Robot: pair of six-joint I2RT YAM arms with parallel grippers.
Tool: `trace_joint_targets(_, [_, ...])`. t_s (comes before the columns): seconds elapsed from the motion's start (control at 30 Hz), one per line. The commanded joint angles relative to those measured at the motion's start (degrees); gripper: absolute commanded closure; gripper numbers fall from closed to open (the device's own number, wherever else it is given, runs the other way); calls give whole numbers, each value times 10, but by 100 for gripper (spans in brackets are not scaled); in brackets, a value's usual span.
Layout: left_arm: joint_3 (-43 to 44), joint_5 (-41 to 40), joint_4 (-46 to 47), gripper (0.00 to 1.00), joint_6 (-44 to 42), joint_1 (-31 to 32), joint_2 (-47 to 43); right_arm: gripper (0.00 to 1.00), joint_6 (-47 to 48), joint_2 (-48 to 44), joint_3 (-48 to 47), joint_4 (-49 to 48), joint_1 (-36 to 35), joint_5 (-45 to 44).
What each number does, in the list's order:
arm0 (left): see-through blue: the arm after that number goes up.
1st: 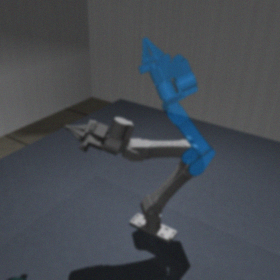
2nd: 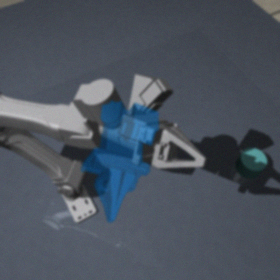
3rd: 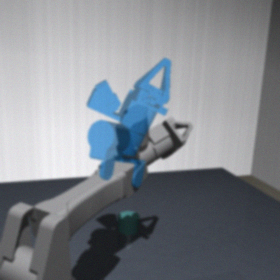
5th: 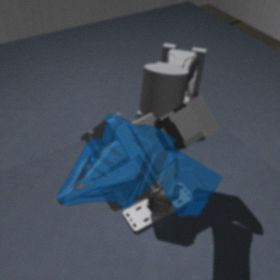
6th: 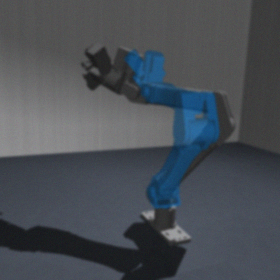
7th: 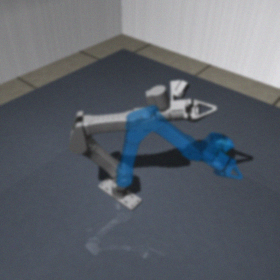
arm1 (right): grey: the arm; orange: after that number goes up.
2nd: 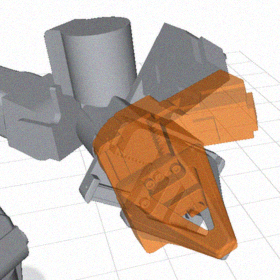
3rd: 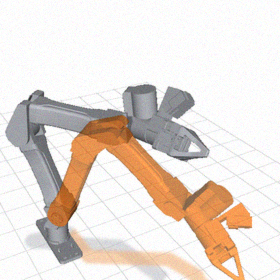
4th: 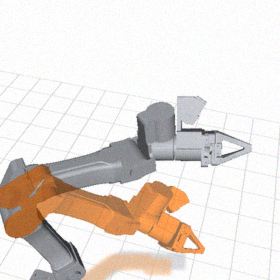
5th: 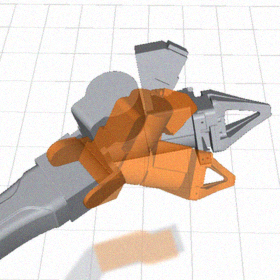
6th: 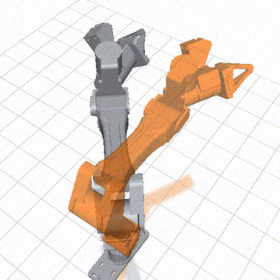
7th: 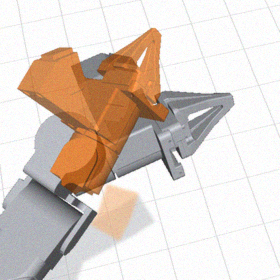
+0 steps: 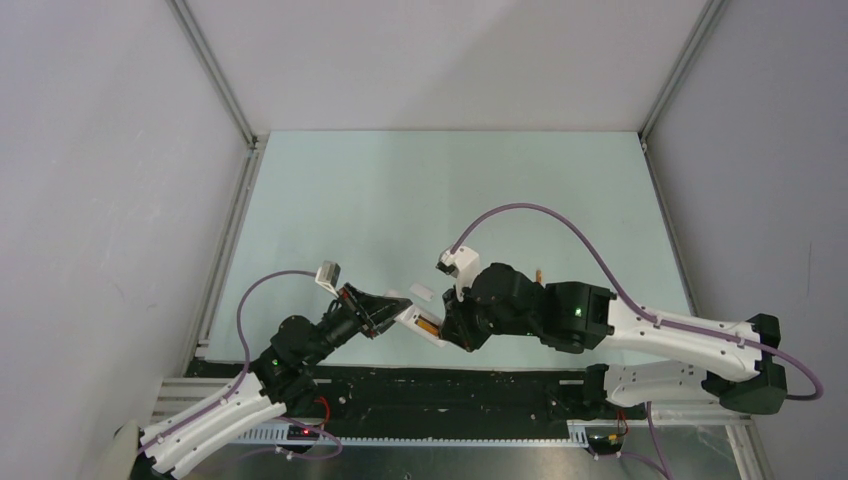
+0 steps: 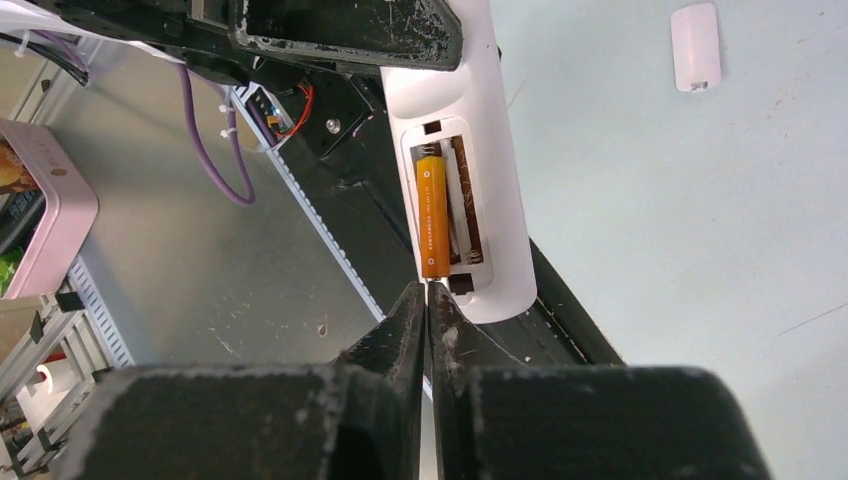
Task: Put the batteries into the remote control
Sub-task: Load the battery into the remote control.
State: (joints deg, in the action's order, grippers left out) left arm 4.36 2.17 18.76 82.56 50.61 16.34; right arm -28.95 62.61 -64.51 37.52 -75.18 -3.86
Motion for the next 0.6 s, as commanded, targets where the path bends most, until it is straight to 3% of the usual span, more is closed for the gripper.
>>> trace_joint_targets(0.0, [20,4,27,100,4,0,-7,92,-5,6,-2,-23,-3,-2])
trace_joint_targets(0.57, [18,4,27,100,4,-1,-10,92,-7,10,-2,-6,-6,0])
